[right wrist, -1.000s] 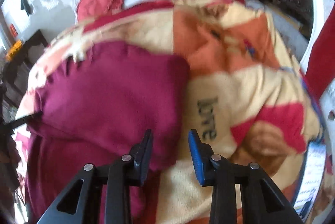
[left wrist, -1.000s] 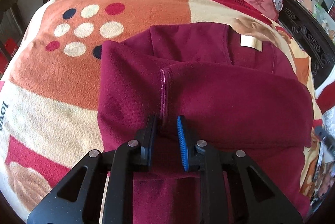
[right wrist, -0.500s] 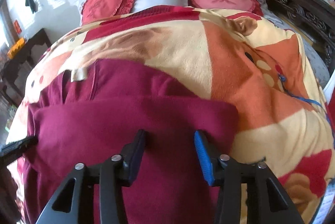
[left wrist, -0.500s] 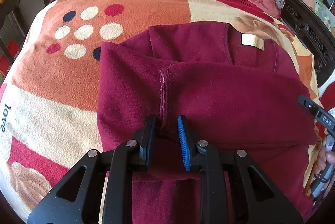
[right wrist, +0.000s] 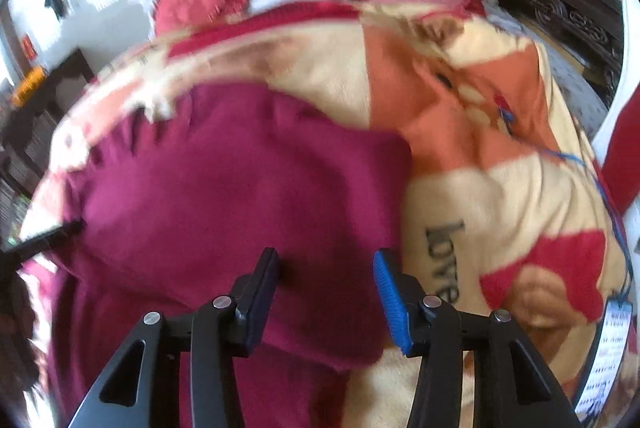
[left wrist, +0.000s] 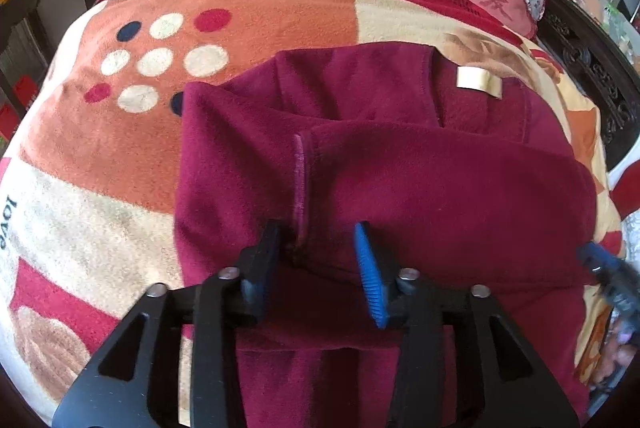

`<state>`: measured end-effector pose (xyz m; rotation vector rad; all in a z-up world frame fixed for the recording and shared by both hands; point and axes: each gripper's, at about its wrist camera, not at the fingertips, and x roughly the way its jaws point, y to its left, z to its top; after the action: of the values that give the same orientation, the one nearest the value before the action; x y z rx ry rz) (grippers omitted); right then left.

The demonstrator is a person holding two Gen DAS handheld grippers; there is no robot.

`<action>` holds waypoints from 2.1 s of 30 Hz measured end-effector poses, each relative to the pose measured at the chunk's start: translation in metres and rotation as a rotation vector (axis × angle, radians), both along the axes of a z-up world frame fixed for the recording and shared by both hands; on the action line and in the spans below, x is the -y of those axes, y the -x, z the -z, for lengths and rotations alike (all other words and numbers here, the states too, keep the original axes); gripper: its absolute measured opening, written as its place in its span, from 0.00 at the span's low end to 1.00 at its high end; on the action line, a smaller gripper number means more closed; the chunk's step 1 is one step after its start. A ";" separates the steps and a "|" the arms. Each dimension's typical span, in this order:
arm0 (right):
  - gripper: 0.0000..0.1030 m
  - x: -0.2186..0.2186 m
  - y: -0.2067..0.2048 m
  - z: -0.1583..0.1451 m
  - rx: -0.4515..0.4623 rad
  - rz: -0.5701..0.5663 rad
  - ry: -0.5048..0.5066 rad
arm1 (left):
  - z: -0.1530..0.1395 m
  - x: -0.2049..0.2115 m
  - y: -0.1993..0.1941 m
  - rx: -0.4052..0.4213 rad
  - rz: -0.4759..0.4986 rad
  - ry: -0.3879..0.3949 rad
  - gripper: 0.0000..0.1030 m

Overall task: Fold small clothes
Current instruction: 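Open the left tool and withdraw from the folded sweater, then grasp the sweater hem with the left tool and lift it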

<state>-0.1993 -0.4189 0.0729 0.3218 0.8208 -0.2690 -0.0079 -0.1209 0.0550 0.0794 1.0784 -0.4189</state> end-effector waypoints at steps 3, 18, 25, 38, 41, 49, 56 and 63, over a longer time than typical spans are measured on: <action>0.47 0.002 0.005 -0.005 0.026 0.013 -0.020 | -0.004 0.004 0.006 -0.017 0.035 0.025 0.66; 0.50 -0.014 0.062 -0.025 0.091 0.006 -0.094 | -0.026 -0.004 0.043 0.069 0.060 -0.064 0.66; 0.58 -0.029 0.090 -0.024 0.114 0.001 -0.142 | -0.033 -0.011 0.067 0.089 0.066 -0.068 0.66; 0.62 -0.049 0.129 -0.016 0.118 -0.004 -0.137 | -0.034 -0.027 0.111 0.083 0.101 -0.067 0.67; 0.62 -0.049 0.142 -0.015 0.112 -0.006 -0.132 | -0.035 -0.036 0.123 0.066 0.118 -0.053 0.66; 0.62 -0.038 0.186 -0.003 0.065 -0.038 -0.162 | -0.041 -0.075 0.166 0.056 0.173 -0.029 0.66; 0.63 -0.049 0.222 0.017 0.075 -0.122 -0.238 | -0.026 -0.118 0.199 -0.014 0.194 -0.066 0.66; 0.63 -0.084 0.231 0.035 0.087 -0.270 -0.284 | -0.016 -0.151 0.232 -0.104 0.184 -0.047 0.66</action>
<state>-0.4303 -0.3346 0.0383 0.4794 0.8066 0.1147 -0.2396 0.0296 0.0714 0.2014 1.1884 -0.5679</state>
